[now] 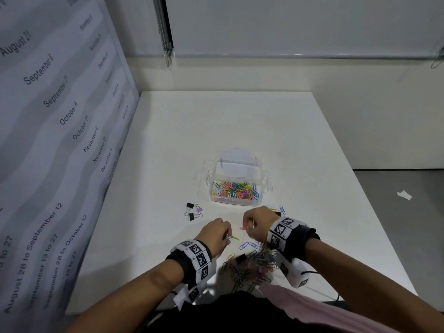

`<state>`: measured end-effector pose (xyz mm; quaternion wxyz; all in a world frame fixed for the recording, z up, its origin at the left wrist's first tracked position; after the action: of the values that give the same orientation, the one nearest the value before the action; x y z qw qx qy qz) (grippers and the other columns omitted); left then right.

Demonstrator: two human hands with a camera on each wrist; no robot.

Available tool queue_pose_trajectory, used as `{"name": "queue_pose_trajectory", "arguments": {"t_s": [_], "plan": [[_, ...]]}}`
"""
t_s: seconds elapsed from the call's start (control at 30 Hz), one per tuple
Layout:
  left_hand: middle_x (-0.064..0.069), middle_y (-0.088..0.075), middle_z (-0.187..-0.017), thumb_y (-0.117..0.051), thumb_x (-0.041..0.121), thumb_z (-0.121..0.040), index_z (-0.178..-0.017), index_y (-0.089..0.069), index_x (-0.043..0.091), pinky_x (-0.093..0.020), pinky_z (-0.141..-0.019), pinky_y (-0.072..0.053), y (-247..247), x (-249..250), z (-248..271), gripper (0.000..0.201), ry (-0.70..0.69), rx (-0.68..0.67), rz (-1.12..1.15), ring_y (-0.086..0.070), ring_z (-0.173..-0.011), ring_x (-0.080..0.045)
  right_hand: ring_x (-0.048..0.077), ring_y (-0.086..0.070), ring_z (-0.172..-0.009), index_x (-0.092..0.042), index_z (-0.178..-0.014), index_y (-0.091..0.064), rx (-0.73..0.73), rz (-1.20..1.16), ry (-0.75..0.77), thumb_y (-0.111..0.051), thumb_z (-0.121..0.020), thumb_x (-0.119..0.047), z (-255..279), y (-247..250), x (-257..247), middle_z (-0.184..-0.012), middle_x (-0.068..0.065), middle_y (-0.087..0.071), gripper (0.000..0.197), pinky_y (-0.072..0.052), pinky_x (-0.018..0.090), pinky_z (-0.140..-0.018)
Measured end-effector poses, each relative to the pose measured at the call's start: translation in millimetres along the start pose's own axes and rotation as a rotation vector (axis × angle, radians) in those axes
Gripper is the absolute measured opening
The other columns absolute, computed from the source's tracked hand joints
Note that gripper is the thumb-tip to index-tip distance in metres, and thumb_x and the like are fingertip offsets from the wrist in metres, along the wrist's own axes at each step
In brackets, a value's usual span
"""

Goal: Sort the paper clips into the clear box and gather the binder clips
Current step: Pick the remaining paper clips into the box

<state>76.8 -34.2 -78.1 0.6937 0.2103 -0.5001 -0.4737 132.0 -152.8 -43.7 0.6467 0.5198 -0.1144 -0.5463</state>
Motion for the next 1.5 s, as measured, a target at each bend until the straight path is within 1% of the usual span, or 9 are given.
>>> {"name": "queue_pose_trajectory", "arguments": {"t_s": [0.23, 0.37, 0.57, 0.73, 0.83, 0.97, 1.1, 1.33, 1.5], "plan": [[-0.011, -0.058, -0.114, -0.052, 0.008, -0.086, -0.103, -0.062, 0.009, -0.032, -0.088, -0.042, 6, 3, -2, 0.019, 0.024, -0.037, -0.038, -0.056, -0.106, -0.028, 0.013, -0.055, -0.074, -0.008, -0.087, -0.069, 0.243, -0.147, 0.002, -0.049, -0.080, -0.003, -26, 56, 2, -0.092, 0.007, -0.071, 0.022, -0.044, 0.022, -0.070], [-0.010, -0.062, -0.111, -0.054, 0.006, -0.084, -0.100, -0.065, 0.009, -0.032, -0.087, -0.045, 10, 2, -4, 0.020, 0.044, -0.035, -0.030, -0.058, -0.103, -0.027, 0.016, -0.055, -0.073, -0.011, -0.095, -0.067, 0.363, -0.229, -0.065, -0.057, -0.082, -0.007, -36, 79, 7, -0.087, 0.001, -0.062, 0.017, -0.046, 0.025, -0.072], [-0.009, -0.067, -0.107, -0.058, 0.004, -0.081, -0.098, -0.067, 0.008, -0.028, -0.083, -0.047, 17, -2, -6, 0.019, 0.029, -0.051, 0.010, -0.062, -0.100, -0.025, 0.013, -0.051, -0.075, -0.012, -0.095, -0.067, 0.249, -0.135, 0.002, -0.056, -0.081, -0.003, -25, 59, 0, -0.086, -0.004, -0.056, 0.019, -0.040, 0.020, -0.069], [-0.003, -0.067, -0.085, -0.059, 0.000, -0.079, -0.087, -0.071, 0.008, -0.024, -0.074, -0.049, 37, -3, -11, 0.016, 0.032, 0.033, 0.155, -0.059, -0.075, -0.013, 0.012, -0.051, -0.078, -0.018, -0.099, -0.065, -0.137, 0.069, 0.068, -0.063, -0.075, -0.006, -5, 3, -4, -0.089, -0.006, -0.054, 0.026, -0.041, 0.022, -0.069], [0.006, -0.061, -0.079, -0.063, 0.000, -0.079, -0.080, -0.071, 0.009, -0.021, -0.069, -0.049, 59, 0, -19, 0.012, 0.031, 0.120, 0.220, -0.053, -0.066, -0.003, 0.023, -0.054, -0.092, -0.015, -0.109, -0.062, -0.258, 0.183, 0.102, -0.064, -0.076, -0.009, 3, -18, -3, -0.103, 0.005, -0.056, 0.034, -0.042, 0.028, -0.078], [-0.002, -0.062, -0.085, -0.061, -0.001, -0.083, -0.085, -0.072, 0.006, -0.022, -0.071, -0.047, 88, 7, -34, 0.012, 0.029, 0.221, 0.253, -0.057, -0.074, -0.013, 0.026, -0.053, -0.106, -0.013, -0.114, -0.057, -0.260, 0.199, 0.096, -0.061, -0.080, -0.011, 8, -25, 2, -0.115, 0.009, -0.057, 0.035, -0.042, 0.031, -0.087], [-0.008, -0.067, -0.102, -0.054, 0.004, -0.090, -0.095, -0.072, 0.006, -0.022, -0.077, -0.043, 107, 11, -47, 0.018, 0.039, 0.284, 0.254, -0.061, -0.087, -0.020, 0.022, -0.053, -0.099, -0.014, -0.109, -0.060, -0.202, 0.159, 0.106, -0.059, -0.082, -0.014, 13, -20, 8, -0.096, -0.001, -0.056, 0.027, -0.039, 0.028, -0.082], [-0.011, -0.060, -0.127, -0.046, 0.011, -0.096, -0.118, -0.064, 0.007, -0.028, -0.099, -0.040, 96, 11, -47, 0.029, 0.016, 0.190, 0.171, -0.055, -0.117, -0.025, 0.024, -0.057, -0.099, -0.013, -0.107, -0.064, -0.220, 0.145, 0.156, -0.066, -0.079, -0.018, 22, -24, 16, -0.099, 0.004, -0.062, 0.028, -0.034, 0.023, -0.076], [-0.006, -0.057, -0.111, -0.063, 0.020, -0.085, -0.109, -0.065, 0.013, -0.022, -0.089, -0.039, 70, 24, -28, 0.025, -0.159, 0.094, 0.062, -0.053, -0.103, -0.018, 0.027, -0.054, -0.099, -0.012, -0.117, -0.056, -0.203, 0.100, 0.178, -0.078, -0.067, -0.021, 27, -36, 21, -0.111, 0.013, -0.056, 0.055, -0.043, 0.030, -0.081]]}}
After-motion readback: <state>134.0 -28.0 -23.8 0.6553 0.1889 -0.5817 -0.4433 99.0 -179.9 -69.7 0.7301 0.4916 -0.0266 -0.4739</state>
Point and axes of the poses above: each hand's wrist, its own z-axis away from the middle knuckle, its own y-axis out of the back of the hand, x = y × z, the point moved 6 cm from there along -z, towards the middle knuckle
